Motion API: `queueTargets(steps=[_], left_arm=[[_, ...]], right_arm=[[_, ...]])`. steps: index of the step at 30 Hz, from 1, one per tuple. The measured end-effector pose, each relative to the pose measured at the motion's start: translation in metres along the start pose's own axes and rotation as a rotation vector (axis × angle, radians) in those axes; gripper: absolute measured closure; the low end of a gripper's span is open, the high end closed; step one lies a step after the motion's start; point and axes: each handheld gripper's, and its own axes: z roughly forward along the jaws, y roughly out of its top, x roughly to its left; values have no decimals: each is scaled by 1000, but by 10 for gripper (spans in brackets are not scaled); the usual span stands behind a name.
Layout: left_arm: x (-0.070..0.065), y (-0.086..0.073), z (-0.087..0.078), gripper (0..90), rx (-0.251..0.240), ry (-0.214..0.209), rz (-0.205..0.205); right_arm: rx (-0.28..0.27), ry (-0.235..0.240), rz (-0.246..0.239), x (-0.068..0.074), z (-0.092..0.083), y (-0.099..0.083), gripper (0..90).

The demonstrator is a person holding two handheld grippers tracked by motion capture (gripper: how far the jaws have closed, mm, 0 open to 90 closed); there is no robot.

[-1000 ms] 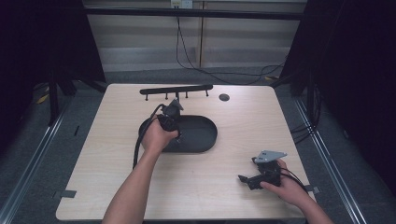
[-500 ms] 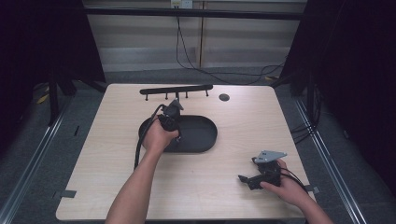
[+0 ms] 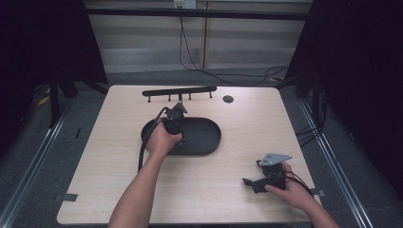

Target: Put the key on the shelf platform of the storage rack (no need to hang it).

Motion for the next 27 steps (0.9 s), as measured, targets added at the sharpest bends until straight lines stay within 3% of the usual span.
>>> queueTargets(steps=[20,27], left_arm=[[4,-1,4,828,-2,12,-22],[5,-2,7,826,4,20,-9]], right_arm=[[1,1,1,0,0,0,70],[1,1,1,0,0,0,70]])
